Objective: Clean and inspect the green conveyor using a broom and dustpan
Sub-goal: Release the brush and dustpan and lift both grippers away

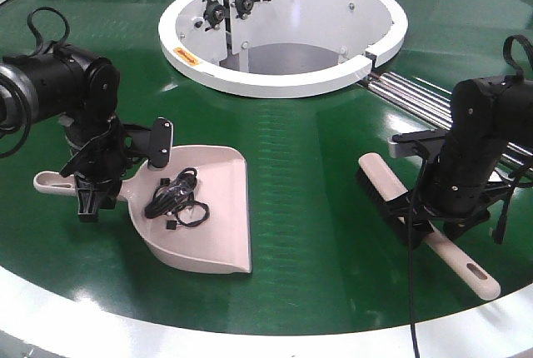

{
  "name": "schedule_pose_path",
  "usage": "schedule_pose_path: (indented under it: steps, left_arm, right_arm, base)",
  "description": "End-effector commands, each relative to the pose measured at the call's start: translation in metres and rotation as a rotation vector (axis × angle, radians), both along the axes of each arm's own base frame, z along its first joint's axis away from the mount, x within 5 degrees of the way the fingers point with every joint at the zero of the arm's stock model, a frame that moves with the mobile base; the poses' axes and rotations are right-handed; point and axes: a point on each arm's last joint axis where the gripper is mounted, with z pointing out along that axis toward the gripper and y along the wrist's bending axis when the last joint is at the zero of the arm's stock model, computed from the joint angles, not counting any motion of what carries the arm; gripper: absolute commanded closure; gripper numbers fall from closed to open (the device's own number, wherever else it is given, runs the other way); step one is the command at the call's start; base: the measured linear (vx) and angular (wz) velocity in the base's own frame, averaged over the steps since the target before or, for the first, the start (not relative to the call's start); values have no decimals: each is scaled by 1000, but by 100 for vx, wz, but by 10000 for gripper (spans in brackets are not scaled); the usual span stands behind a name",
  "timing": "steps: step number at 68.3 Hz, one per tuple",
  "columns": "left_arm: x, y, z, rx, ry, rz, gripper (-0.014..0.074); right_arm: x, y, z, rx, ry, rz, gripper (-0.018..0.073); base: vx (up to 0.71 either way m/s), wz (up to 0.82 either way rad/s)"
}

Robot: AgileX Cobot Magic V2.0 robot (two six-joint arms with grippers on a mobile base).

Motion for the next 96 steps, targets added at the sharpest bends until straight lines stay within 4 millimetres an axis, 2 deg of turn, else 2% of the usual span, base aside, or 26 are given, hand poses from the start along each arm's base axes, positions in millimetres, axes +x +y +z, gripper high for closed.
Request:
schedule_pose_path:
  steps: [1, 29, 42, 54, 73, 80, 87, 96]
  left_arm:
    - [-4, -8, 26, -87, -55, 19, 554]
    - [-6, -8, 26, -86, -28, 27, 554]
    - [-2, -8, 26, -106, -81, 154, 526]
    - [3, -8, 27, -117, -137, 186, 411]
    - [2, -9, 27, -122, -135, 188, 97]
    - [1, -11, 27, -145, -120, 199, 12]
    - [-1, -14, 27, -173, -97, 213, -27]
    - [-3, -16, 27, -200, -69, 228, -18]
  right_arm:
    - [1, -2, 19, 2, -69, 4, 124]
    - [2, -2, 19, 2, -71, 4, 124]
    - [1, -2, 19, 3, -67, 3, 124]
    - [1, -2, 19, 3, -63, 2, 124]
    - [1, -2, 19, 3, -63, 2, 124]
    - [2, -2, 20, 3, -69, 3, 124]
    - [1, -2, 26, 7, -99, 4, 124]
    - [-1, -5, 40, -8, -156, 15, 124]
  base:
    - [0, 0]
    - [0, 0]
    - [0, 0]
    - [0, 0]
    - [0, 0]
    - [0, 0]
    - [0, 0]
    - [0, 0]
